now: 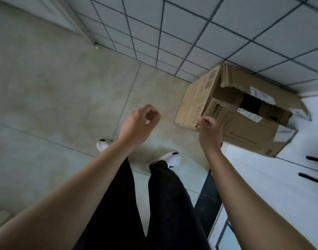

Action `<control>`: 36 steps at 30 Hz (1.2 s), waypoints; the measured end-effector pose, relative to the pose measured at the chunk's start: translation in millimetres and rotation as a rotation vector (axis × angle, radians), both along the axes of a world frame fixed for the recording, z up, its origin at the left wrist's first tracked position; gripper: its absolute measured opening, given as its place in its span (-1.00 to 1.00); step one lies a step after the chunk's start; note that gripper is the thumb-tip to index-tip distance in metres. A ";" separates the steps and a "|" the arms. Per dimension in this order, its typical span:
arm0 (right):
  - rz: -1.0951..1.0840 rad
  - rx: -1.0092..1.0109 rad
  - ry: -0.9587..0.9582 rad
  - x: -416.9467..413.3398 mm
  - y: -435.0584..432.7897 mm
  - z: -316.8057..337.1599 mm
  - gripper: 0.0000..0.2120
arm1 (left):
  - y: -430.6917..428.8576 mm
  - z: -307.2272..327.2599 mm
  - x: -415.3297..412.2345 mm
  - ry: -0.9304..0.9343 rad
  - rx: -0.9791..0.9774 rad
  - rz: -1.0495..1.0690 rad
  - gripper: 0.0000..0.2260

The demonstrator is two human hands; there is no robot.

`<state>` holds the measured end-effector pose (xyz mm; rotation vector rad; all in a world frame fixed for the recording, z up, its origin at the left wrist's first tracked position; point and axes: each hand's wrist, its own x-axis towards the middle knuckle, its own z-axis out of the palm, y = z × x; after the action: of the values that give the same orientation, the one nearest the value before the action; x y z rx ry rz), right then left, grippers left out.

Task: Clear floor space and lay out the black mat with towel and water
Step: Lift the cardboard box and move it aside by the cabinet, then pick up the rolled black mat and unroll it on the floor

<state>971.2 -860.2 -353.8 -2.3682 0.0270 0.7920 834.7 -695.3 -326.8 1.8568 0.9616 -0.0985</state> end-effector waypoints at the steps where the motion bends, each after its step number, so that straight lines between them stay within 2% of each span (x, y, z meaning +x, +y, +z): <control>1: 0.056 0.005 -0.005 -7.2 13.8 7.4 -0.75 | 12.8 4.6 -13.3 0.008 -0.019 0.019 -0.90; 5: 0.268 0.045 -0.023 -44.1 90.7 40.8 -0.80 | 81.1 27.0 -83.8 0.094 -0.038 0.101 -0.85; 12: 0.591 0.064 -0.106 -105.5 239.3 99.6 -0.83 | 197.9 71.2 -218.7 0.138 0.015 0.242 -0.84; 19: 0.930 0.035 -0.019 -180.9 390.5 124.2 -0.84 | 280.0 96.9 -321.8 0.245 0.056 0.363 -0.83; 25: 1.262 0.019 -0.023 -233.6 519.0 144.1 -0.82 | 335.9 107.4 -363.8 0.239 -0.004 0.655 -0.86; 36: 1.587 0.061 -0.059 -268.2 749.0 166.6 -0.82 | 502.0 130.9 -364.8 0.232 -0.040 0.952 -0.80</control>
<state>703.0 -111.2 -187.2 -1.9600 -2.0022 1.2711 469.9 -193.3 -195.9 1.2006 1.8880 0.2489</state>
